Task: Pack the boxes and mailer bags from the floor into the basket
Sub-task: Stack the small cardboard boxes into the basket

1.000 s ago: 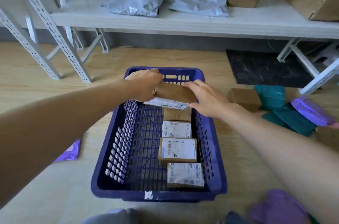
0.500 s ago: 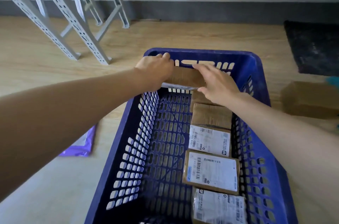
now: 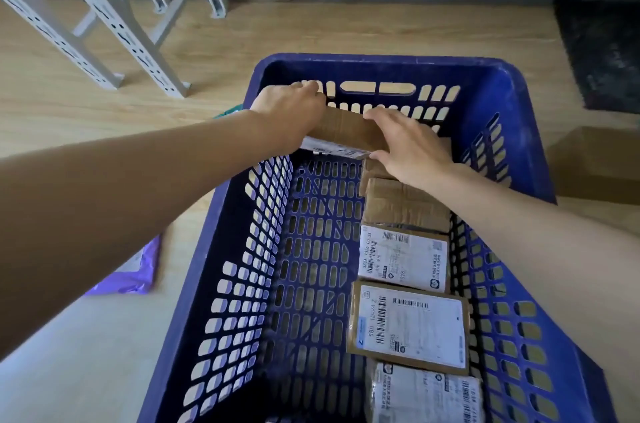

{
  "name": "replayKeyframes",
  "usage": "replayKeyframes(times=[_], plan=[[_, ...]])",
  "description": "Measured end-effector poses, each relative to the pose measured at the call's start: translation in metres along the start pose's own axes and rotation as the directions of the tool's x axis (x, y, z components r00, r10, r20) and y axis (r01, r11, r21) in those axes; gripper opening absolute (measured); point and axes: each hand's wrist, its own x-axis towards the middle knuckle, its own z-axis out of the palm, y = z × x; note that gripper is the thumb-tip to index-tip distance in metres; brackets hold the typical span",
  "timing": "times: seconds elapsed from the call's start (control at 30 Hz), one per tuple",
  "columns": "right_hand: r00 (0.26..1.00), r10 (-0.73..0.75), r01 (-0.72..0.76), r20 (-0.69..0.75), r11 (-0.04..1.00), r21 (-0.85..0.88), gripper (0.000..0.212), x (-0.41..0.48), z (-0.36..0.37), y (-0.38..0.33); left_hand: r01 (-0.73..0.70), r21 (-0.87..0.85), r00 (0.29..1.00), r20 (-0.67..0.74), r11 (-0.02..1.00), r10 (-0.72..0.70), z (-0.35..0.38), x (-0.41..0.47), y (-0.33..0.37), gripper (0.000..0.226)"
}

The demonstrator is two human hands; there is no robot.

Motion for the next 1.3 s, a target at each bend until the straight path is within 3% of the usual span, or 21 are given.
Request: replayKeyframes(times=[0.13, 0.47, 0.6, 0.7, 0.8, 1.03, 1.3], plan=[[0.998, -0.051, 0.052, 0.023, 0.998, -0.026, 0.062, 0.009, 0.003, 0.003, 0.003, 0.064, 1.0, -0.011, 0.998, -0.002, 0.01, 0.005, 0.002, 0.046], [0.995, -0.07, 0.081, 0.077, 0.986, -0.145, 0.056, 0.031, 0.017, 0.001, 0.169, -0.005, 0.981, 0.1, 0.986, -0.167, 0.042, 0.021, 0.02, 0.049], [0.993, -0.064, 0.077, 0.095, 0.987, -0.142, 0.054, 0.036, 0.028, 0.001, 0.226, -0.083, 0.966, 0.149, 0.971, -0.212, 0.053, 0.024, 0.023, 0.046], [0.993, -0.052, 0.066, 0.106, 0.988, -0.138, 0.057, 0.036, 0.036, 0.002, 0.255, -0.234, 0.955, 0.214, 0.938, -0.206, 0.062, 0.022, 0.027, 0.042], [0.993, -0.033, 0.047, 0.11, 0.991, -0.124, 0.055, 0.034, 0.045, 0.004, 0.255, -0.365, 0.948, 0.277, 0.895, -0.158, 0.073, 0.021, 0.034, 0.053], [0.997, -0.021, 0.027, 0.08, 0.997, -0.073, 0.054, 0.035, 0.066, 0.009, 0.33, -0.478, 0.907, 0.399, 0.814, -0.133, 0.093, 0.02, 0.049, 0.085], [0.986, -0.032, 0.055, 0.166, 0.988, -0.141, 0.049, 0.036, 0.071, 0.012, 0.329, -0.48, 0.885, 0.457, 0.813, -0.088, 0.102, 0.019, 0.052, 0.092]])
